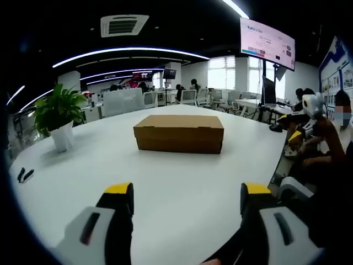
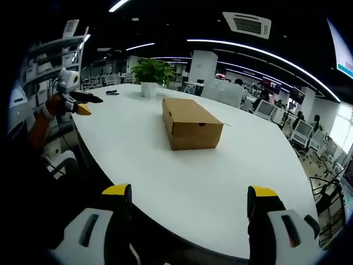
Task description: Operate the shoe box by opening the lid, removing the specified soft item, and placing it in the target area until the item is outside and the box remains undamaged.
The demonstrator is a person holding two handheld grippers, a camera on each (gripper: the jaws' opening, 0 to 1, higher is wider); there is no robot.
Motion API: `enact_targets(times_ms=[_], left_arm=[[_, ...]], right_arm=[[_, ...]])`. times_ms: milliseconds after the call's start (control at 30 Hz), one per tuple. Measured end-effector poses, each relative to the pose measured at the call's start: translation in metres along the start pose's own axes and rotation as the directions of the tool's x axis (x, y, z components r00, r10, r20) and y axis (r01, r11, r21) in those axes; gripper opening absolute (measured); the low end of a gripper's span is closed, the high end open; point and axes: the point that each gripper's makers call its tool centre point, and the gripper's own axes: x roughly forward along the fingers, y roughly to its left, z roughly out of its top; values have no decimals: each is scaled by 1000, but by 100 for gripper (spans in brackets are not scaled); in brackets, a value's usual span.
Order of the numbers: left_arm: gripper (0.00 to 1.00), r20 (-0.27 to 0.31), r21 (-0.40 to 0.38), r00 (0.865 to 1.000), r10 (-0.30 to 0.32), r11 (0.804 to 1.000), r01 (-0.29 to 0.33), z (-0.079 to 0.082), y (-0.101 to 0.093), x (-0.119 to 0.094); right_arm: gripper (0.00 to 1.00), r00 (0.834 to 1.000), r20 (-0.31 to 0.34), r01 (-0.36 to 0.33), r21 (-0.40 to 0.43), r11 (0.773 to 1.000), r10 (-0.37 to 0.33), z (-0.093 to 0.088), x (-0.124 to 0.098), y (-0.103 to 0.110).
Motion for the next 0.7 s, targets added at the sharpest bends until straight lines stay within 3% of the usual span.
enact_targets(times_ms=[467,700], left_arm=[[77,-18,4,1000,-24,1000,24,-1,-2,9],[77,-41,2,999,-26,1000,26,-6,-2,15]], right_arm=[[88,1000,-23,-10,-15,1000,10,0,3,5],[87,999,-43,14,-15,1000,-14,0,-3,-7]])
